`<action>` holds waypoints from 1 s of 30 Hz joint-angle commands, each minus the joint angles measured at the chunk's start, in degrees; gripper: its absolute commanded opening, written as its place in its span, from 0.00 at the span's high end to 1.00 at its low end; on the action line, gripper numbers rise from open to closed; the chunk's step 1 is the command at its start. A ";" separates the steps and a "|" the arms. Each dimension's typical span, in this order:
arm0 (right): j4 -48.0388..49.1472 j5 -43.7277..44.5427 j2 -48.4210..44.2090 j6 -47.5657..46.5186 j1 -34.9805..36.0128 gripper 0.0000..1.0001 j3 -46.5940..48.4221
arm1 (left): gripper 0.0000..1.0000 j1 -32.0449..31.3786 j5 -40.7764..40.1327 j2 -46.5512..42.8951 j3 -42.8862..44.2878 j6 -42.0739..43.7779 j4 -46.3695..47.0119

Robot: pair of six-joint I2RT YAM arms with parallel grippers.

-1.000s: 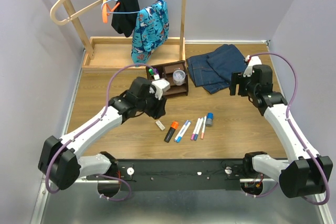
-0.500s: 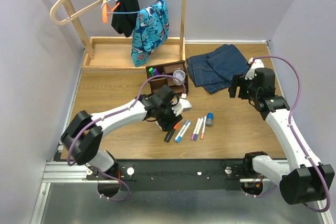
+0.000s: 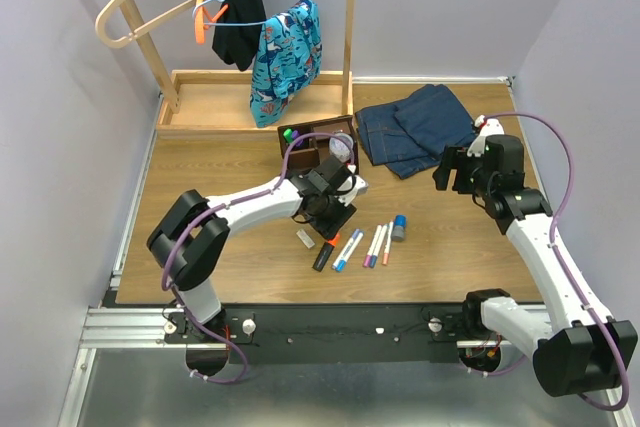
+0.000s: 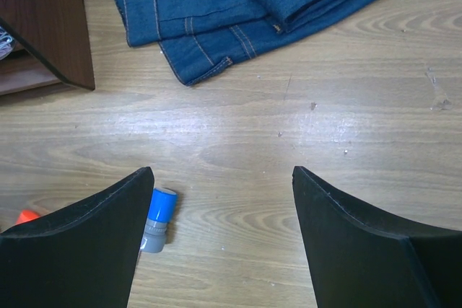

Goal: Sort the stationery into containers
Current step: Pick up the pen from the center of the board.

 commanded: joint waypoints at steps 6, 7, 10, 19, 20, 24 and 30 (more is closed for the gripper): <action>-0.13 -0.38 -2.56 1.22 -0.37 0.14 -2.52 | 0.43 -3.31 -3.46 4.92 3.67 -5.63 -1.18; -0.30 -0.29 -2.65 1.22 -0.37 0.14 -2.61 | 0.44 -3.66 -3.37 5.35 3.67 -5.72 -1.09; -0.39 -0.11 -2.92 1.22 -0.37 0.14 -2.96 | 0.46 -4.54 -3.81 5.80 3.32 -5.98 -1.09; 0.05 0.15 -2.92 1.48 -0.37 0.14 -2.79 | 0.59 -4.90 -7.68 6.59 0.95 -7.04 -0.39; 0.05 0.15 -2.83 1.48 -0.37 0.14 -2.79 | 0.59 -4.99 -7.68 6.94 0.95 -6.95 -0.04; 0.14 0.15 -2.74 1.57 -0.37 0.14 -2.87 | 0.59 -4.99 -9.44 8.61 1.73 -6.51 0.23; 0.23 0.59 -2.39 1.13 -0.37 0.14 -2.61 | 0.59 -5.77 -9.79 10.01 3.05 -5.55 0.23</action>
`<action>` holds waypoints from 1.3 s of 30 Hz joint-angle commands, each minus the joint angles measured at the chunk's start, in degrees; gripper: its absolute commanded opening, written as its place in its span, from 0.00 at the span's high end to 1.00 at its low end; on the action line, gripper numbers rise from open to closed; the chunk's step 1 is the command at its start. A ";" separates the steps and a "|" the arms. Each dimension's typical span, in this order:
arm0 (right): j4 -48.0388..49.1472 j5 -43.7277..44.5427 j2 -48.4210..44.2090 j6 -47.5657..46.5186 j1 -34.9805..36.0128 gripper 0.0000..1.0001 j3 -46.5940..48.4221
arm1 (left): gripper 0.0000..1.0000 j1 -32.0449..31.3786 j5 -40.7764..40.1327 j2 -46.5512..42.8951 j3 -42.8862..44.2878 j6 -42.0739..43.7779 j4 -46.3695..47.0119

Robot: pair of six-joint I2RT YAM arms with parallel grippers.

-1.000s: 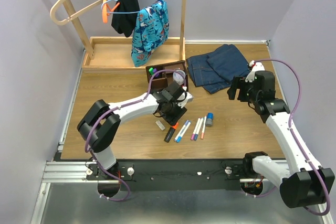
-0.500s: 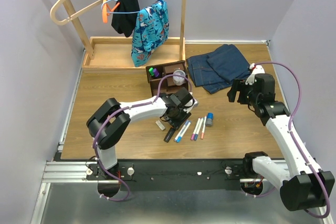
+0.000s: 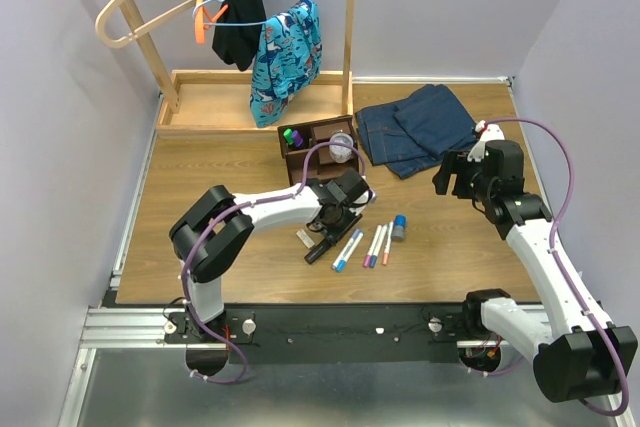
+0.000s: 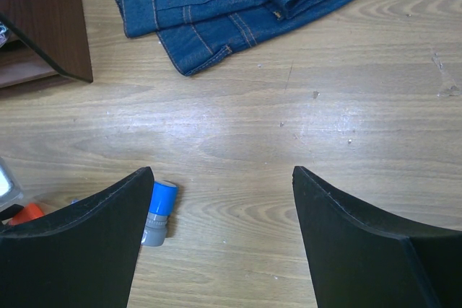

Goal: Sort the stationery into containers
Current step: Pick up the pen from the center of the board, then place the pen in the storage box.

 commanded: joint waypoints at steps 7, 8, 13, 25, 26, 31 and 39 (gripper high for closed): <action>0.34 1.01 -0.51 0.06 -0.37 0.14 -0.14 | 0.75 -1.52 -3.73 0.18 2.12 2.97 -1.24; 0.25 1.18 -0.33 -0.12 -0.37 0.14 0.03 | 0.76 -1.52 -3.83 -0.70 2.91 3.41 -2.72; -0.72 1.71 0.89 -0.99 -0.37 0.14 2.40 | 0.76 -1.17 -3.65 -8.52 12.90 7.62 -8.44; 0.51 1.97 7.22 -3.72 -0.37 0.15 8.56 | 0.75 12.53 -5.67 -10.65 29.18 10.79 -2.66; 0.69 2.06 7.92 -3.89 -0.37 0.15 8.82 | 0.75 15.24 -5.67 -10.21 29.80 10.88 -1.17; 2.01 4.35 9.95 -5.92 -0.37 0.15 9.44 | 0.76 20.62 -4.97 -12.31 21.91 14.39 16.91; 1.74 5.32 10.65 -7.94 -0.72 0.15 8.91 | 0.76 22.91 -5.15 -10.91 16.55 13.87 24.94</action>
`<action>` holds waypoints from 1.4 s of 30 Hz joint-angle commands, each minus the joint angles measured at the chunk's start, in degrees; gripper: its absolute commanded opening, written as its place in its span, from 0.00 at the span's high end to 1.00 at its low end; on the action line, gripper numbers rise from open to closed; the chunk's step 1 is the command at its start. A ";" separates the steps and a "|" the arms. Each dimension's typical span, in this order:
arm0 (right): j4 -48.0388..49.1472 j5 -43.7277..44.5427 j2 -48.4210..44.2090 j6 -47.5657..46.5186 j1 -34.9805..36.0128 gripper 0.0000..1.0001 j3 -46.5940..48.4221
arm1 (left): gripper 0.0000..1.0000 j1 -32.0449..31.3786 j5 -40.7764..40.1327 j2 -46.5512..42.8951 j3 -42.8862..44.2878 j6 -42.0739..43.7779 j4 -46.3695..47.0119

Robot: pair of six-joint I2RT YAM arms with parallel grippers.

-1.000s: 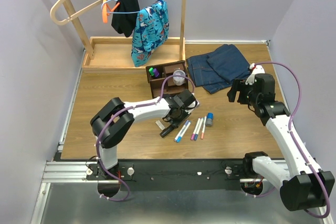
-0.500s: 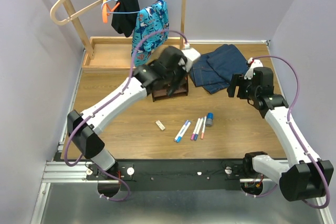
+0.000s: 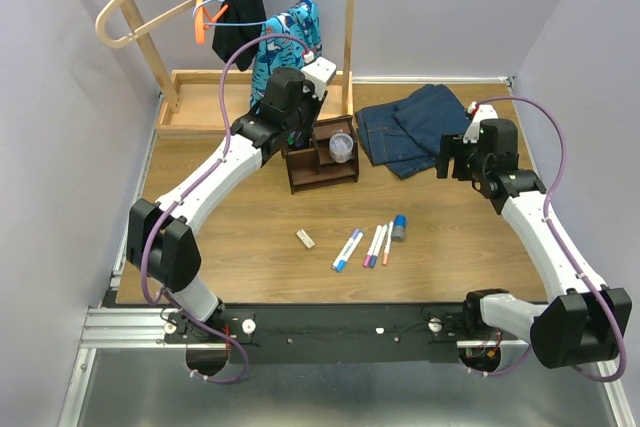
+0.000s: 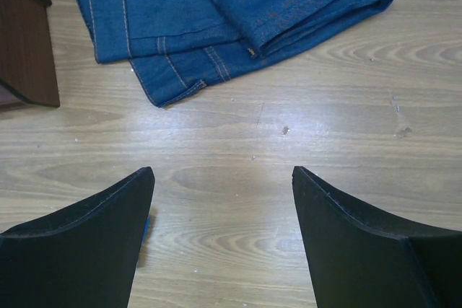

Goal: Sort the stationery into containers
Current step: Place the pen in the storage box.

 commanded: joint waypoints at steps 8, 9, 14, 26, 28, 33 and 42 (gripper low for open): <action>0.93 2.08 1.96 -2.39 -1.76 0.15 1.11 | 0.76 3.58 0.48 4.52 -3.36 -2.60 12.55; 0.85 1.99 2.14 -2.39 -1.76 0.15 1.20 | 0.76 3.76 0.83 5.65 -3.18 -3.13 12.82; 0.76 1.99 3.45 -2.48 -1.93 0.15 1.29 | 0.76 4.64 1.36 8.82 -2.48 -5.42 14.22; 1.64 1.38 4.25 -2.48 -1.93 0.15 -0.12 | 0.76 5.52 2.24 8.57 -5.38 -7.09 13.35; 1.81 1.03 4.07 -2.39 -1.93 0.15 -0.47 | 0.75 5.52 2.24 7.16 -6.96 -7.26 13.00; 2.08 0.76 3.90 -2.39 -1.93 0.15 -1.09 | 0.75 5.52 2.41 5.14 -9.60 -7.44 13.78; 1.38 1.20 3.72 -2.48 -1.93 0.15 -0.83 | 0.80 5.52 6.19 5.05 -7.58 -7.62 15.28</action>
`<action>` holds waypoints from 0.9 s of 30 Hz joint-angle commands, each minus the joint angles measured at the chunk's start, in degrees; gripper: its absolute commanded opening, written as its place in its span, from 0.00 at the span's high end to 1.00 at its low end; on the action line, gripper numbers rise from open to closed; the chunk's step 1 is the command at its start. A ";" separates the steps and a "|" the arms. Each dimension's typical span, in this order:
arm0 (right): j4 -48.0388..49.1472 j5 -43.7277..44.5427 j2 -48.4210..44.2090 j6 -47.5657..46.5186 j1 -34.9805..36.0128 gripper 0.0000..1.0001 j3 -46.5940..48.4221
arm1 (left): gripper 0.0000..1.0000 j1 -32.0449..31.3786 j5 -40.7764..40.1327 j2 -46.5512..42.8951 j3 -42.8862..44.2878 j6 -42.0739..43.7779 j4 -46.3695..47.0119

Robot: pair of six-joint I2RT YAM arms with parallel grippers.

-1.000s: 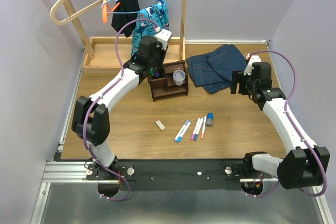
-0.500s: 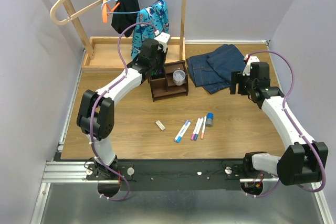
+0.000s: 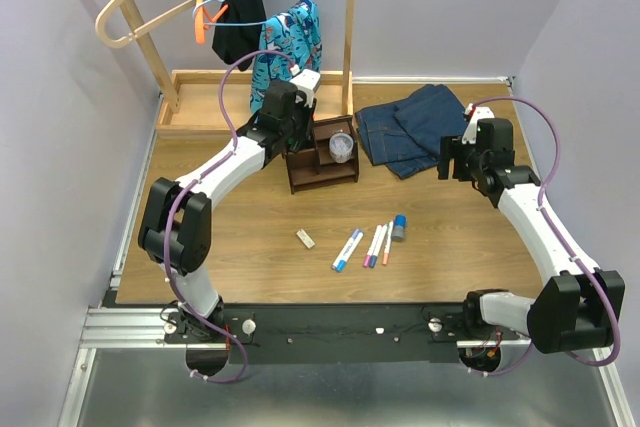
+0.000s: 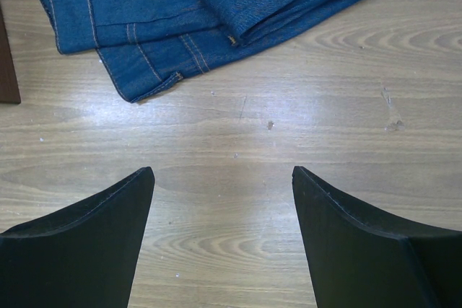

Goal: Sort the stationery into containers
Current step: Place the pen in the storage box.

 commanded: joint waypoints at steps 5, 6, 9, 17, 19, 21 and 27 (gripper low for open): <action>-1.04 0.53 0.47 -2.49 -0.45 0.15 2.53 | 0.81 0.69 4.27 -3.50 1.85 -0.20 1.62; -1.21 0.61 0.82 -2.75 -0.45 0.15 3.67 | 0.81 0.78 4.80 -4.11 1.50 -0.21 2.05; -0.78 0.88 1.96 -2.93 -0.45 0.15 5.08 | 0.84 0.78 5.59 -7.19 -2.97 1.55 7.49; -0.33 0.70 3.63 -3.37 -0.45 0.15 6.75 | 0.98 0.78 5.95 -14.05 -21.18 5.25 34.38; -0.86 1.14 3.72 -3.72 -0.45 0.15 6.93 | 0.99 0.78 5.51 -13.35 -22.58 4.37 36.68; -1.47 1.32 3.81 -4.07 -0.45 0.15 7.37 | 1.00 0.78 5.77 -13.00 -23.55 3.75 40.98; -1.83 1.41 4.07 -4.33 -0.45 0.15 7.20 | 1.00 0.78 5.77 -10.80 -22.94 2.61 43.10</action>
